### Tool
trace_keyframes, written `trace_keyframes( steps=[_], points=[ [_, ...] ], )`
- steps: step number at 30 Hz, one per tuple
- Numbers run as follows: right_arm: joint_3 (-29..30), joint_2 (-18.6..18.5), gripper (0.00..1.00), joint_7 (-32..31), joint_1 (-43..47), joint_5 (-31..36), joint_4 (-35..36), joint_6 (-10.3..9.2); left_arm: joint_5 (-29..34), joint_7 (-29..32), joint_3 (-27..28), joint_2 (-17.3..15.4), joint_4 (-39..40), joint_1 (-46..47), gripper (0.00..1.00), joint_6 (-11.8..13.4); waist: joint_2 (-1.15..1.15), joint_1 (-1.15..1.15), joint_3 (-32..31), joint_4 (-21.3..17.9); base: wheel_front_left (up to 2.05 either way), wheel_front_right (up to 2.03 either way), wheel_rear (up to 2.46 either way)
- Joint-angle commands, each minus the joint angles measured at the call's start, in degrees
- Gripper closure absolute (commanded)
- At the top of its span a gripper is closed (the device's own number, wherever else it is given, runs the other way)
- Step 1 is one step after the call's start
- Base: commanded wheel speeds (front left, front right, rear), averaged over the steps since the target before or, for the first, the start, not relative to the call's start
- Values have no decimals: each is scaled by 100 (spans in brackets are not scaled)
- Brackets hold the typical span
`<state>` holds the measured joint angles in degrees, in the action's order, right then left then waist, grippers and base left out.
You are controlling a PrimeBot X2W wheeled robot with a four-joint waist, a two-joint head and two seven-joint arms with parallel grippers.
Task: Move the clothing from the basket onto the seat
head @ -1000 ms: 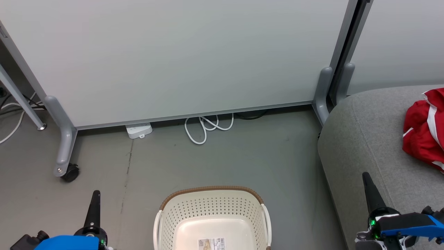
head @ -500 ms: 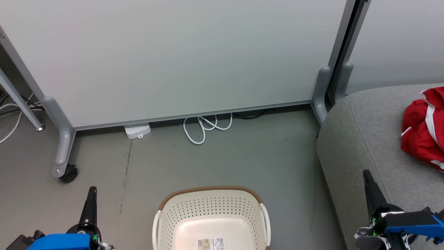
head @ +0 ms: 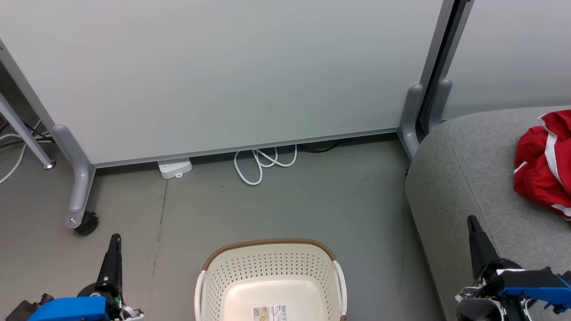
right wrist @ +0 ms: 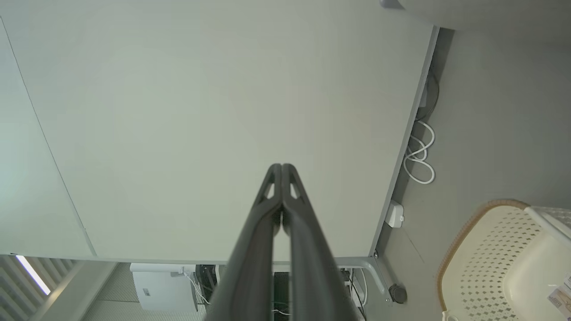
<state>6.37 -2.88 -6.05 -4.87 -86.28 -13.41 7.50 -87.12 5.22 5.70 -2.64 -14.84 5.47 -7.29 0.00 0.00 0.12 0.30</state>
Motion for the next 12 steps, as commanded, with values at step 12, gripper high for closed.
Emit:
trace_keyframes(
  steps=[12],
  points=[
    [22,1,100,-58,-165,-596,-68,-2,-508,139,102,-40,91,106,100,-35,0,0,5,-27,0,0,0]
  ],
)
